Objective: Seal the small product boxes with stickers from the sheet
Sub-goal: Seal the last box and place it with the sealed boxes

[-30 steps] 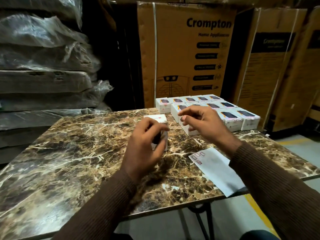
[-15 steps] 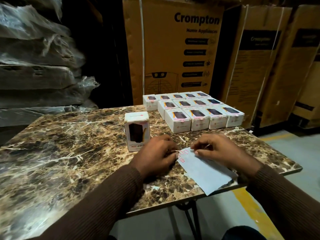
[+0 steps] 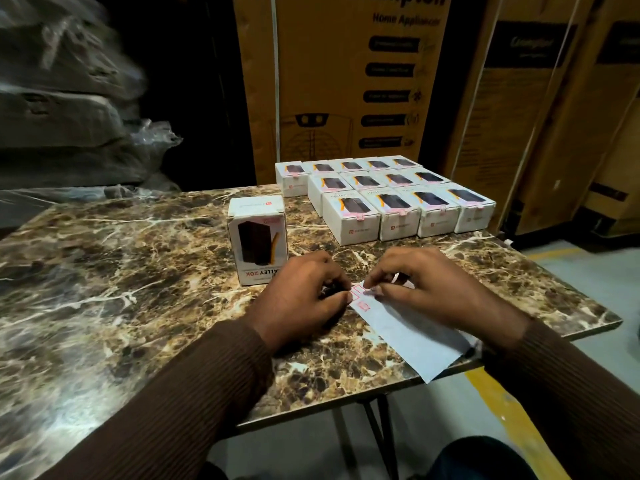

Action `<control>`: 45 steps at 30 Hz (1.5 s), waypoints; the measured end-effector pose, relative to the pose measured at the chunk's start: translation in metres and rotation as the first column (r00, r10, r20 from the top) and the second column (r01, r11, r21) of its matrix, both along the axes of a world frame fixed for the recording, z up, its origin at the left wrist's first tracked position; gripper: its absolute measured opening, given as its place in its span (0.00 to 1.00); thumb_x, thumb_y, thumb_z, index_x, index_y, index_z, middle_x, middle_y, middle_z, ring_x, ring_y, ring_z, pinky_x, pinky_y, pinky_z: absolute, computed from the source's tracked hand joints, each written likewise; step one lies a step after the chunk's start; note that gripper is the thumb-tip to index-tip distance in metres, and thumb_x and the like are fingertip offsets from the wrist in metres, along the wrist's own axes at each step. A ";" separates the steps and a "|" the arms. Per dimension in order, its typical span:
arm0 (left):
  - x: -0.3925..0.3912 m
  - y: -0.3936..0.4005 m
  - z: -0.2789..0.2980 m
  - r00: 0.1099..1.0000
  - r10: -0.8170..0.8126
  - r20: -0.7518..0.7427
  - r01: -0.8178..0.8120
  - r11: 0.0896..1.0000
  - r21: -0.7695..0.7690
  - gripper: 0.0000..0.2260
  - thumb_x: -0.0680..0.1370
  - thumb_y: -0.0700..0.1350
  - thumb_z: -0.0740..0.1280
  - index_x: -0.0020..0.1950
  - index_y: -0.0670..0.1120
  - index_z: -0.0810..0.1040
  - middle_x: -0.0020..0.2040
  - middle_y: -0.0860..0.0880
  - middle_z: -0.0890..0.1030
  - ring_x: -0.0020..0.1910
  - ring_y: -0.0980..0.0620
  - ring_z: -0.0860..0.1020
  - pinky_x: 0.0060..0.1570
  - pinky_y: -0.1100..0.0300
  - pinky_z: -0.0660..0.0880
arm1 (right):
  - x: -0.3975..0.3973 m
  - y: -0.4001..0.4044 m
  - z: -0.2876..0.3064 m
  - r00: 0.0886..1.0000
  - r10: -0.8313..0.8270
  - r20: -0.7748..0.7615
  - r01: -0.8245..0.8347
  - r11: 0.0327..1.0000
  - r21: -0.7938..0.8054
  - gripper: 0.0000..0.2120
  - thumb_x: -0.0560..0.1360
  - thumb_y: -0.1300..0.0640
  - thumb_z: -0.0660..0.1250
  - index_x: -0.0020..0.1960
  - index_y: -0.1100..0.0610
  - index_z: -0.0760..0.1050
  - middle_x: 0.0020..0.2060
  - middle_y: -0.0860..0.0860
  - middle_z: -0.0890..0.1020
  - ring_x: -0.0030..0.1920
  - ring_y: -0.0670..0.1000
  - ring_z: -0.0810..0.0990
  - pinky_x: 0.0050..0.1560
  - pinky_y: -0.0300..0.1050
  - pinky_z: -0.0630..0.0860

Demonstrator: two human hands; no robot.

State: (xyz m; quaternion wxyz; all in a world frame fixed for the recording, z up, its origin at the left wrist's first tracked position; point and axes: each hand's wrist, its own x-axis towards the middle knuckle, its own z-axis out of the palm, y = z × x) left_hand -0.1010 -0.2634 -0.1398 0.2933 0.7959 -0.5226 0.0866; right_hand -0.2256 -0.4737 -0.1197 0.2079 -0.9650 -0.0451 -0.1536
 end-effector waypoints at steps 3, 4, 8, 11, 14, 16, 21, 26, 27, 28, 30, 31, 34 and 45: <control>-0.001 0.000 0.000 1.000 0.016 0.003 -0.016 1.000 0.000 0.06 0.80 0.52 0.73 0.53 0.52 0.86 0.51 0.55 0.80 0.50 0.58 0.77 0.49 0.58 0.74 | 0.005 0.003 -0.002 1.000 -0.001 -0.007 0.001 1.000 -0.008 0.06 0.78 0.57 0.74 0.54 0.48 0.87 0.47 0.42 0.83 0.47 0.39 0.81 0.43 0.27 0.70; -0.001 0.000 0.000 1.000 0.020 0.006 -0.020 1.000 0.000 0.06 0.80 0.52 0.73 0.54 0.52 0.86 0.51 0.55 0.80 0.50 0.58 0.76 0.49 0.58 0.74 | 0.007 0.002 -0.003 1.000 -0.018 -0.007 0.018 1.000 -0.013 0.07 0.79 0.57 0.74 0.54 0.48 0.87 0.47 0.42 0.83 0.47 0.39 0.80 0.43 0.27 0.70; 0.000 -0.001 0.000 0.999 0.041 -0.004 -0.041 0.999 -0.006 0.08 0.79 0.53 0.73 0.55 0.51 0.85 0.52 0.55 0.80 0.51 0.57 0.76 0.49 0.58 0.72 | 0.015 0.000 -0.004 0.997 -0.080 -0.010 0.080 0.997 -0.022 0.07 0.78 0.58 0.73 0.54 0.49 0.86 0.46 0.42 0.83 0.45 0.38 0.79 0.42 0.28 0.68; 0.000 0.000 0.000 0.999 0.047 -0.007 -0.047 0.999 0.003 0.09 0.79 0.54 0.73 0.55 0.52 0.84 0.52 0.55 0.79 0.51 0.56 0.75 0.49 0.58 0.72 | 0.018 0.001 -0.002 0.996 -0.090 -0.015 0.090 0.995 -0.042 0.05 0.78 0.55 0.75 0.52 0.48 0.86 0.44 0.40 0.82 0.45 0.37 0.79 0.41 0.27 0.69; -0.001 0.000 0.001 0.999 0.051 0.000 -0.051 0.999 0.004 0.09 0.79 0.54 0.74 0.54 0.51 0.83 0.52 0.54 0.79 0.51 0.56 0.75 0.49 0.57 0.72 | 0.020 0.001 -0.001 0.997 -0.076 -0.026 0.075 0.996 -0.052 0.04 0.77 0.52 0.76 0.51 0.46 0.86 0.43 0.39 0.82 0.45 0.37 0.79 0.42 0.31 0.70; -0.001 0.000 0.002 0.999 0.053 -0.006 -0.053 0.999 -0.001 0.09 0.78 0.54 0.74 0.53 0.51 0.83 0.51 0.54 0.79 0.50 0.56 0.75 0.48 0.58 0.72 | 0.021 0.000 0.000 0.997 -0.072 -0.030 0.070 0.995 -0.068 0.03 0.77 0.51 0.75 0.51 0.45 0.86 0.44 0.39 0.82 0.45 0.37 0.79 0.44 0.36 0.72; -0.003 0.002 0.002 0.999 0.045 0.002 -0.045 0.999 -0.001 0.06 0.78 0.53 0.74 0.50 0.52 0.84 0.50 0.54 0.79 0.50 0.56 0.76 0.50 0.56 0.75 | 0.022 0.001 0.002 0.998 -0.052 -0.029 0.048 0.990 -0.135 0.03 0.78 0.52 0.75 0.51 0.45 0.85 0.45 0.39 0.82 0.46 0.37 0.79 0.45 0.40 0.74; -0.002 0.001 0.002 0.999 0.050 -0.003 -0.050 0.999 0.005 0.05 0.79 0.52 0.74 0.51 0.52 0.87 0.51 0.55 0.80 0.50 0.57 0.77 0.52 0.53 0.79 | 0.022 0.001 0.004 0.999 -0.035 -0.016 0.031 0.985 -0.167 0.03 0.78 0.52 0.75 0.51 0.45 0.85 0.45 0.38 0.81 0.46 0.38 0.79 0.46 0.41 0.75; -0.002 0.001 0.002 0.999 0.050 -0.003 -0.050 0.999 0.009 0.05 0.79 0.52 0.74 0.52 0.52 0.87 0.51 0.55 0.80 0.50 0.57 0.77 0.52 0.53 0.79 | 0.022 0.002 0.004 0.999 -0.034 -0.016 0.031 0.983 -0.180 0.03 0.78 0.52 0.75 0.51 0.45 0.85 0.45 0.38 0.82 0.46 0.38 0.79 0.46 0.41 0.74; -0.002 0.001 0.002 0.999 0.049 -0.004 -0.049 0.999 0.011 0.06 0.79 0.52 0.73 0.52 0.52 0.87 0.51 0.55 0.80 0.50 0.57 0.77 0.52 0.54 0.79 | 0.022 0.002 0.005 0.999 -0.033 -0.018 0.028 0.981 -0.192 0.04 0.78 0.52 0.74 0.51 0.45 0.85 0.45 0.38 0.82 0.46 0.38 0.79 0.45 0.40 0.74; -0.002 0.001 0.002 0.999 0.047 0.001 -0.047 0.999 0.012 0.06 0.80 0.52 0.73 0.53 0.52 0.87 0.51 0.55 0.80 0.49 0.57 0.77 0.50 0.55 0.79 | 0.021 0.001 0.007 0.999 -0.024 -0.037 0.017 0.982 -0.187 0.04 0.79 0.52 0.74 0.52 0.45 0.85 0.45 0.38 0.82 0.46 0.37 0.80 0.46 0.39 0.76; -0.002 0.001 0.003 0.999 0.047 0.004 -0.047 0.999 0.009 0.07 0.80 0.52 0.73 0.53 0.52 0.87 0.51 0.55 0.80 0.49 0.57 0.77 0.50 0.56 0.79 | 0.020 0.000 0.009 0.998 -0.018 -0.055 0.008 0.986 -0.169 0.04 0.79 0.52 0.73 0.53 0.45 0.86 0.46 0.38 0.83 0.46 0.37 0.81 0.47 0.39 0.78; -0.002 0.001 0.003 0.999 0.046 0.010 -0.046 0.999 0.015 0.07 0.80 0.53 0.72 0.53 0.52 0.87 0.51 0.55 0.80 0.49 0.57 0.76 0.48 0.58 0.77 | 0.016 -0.006 0.018 0.988 0.007 -0.157 -0.021 0.996 -0.086 0.08 0.80 0.56 0.72 0.56 0.45 0.85 0.49 0.37 0.85 0.50 0.37 0.82 0.53 0.42 0.82; -0.003 0.002 0.004 0.999 0.030 0.020 -0.030 0.999 0.021 0.06 0.79 0.52 0.72 0.52 0.52 0.87 0.50 0.54 0.81 0.50 0.56 0.78 0.51 0.52 0.79 | 0.005 -0.020 0.019 0.983 0.010 -0.183 0.024 0.983 0.183 0.15 0.82 0.66 0.67 0.61 0.50 0.84 0.52 0.41 0.87 0.54 0.41 0.85 0.55 0.44 0.84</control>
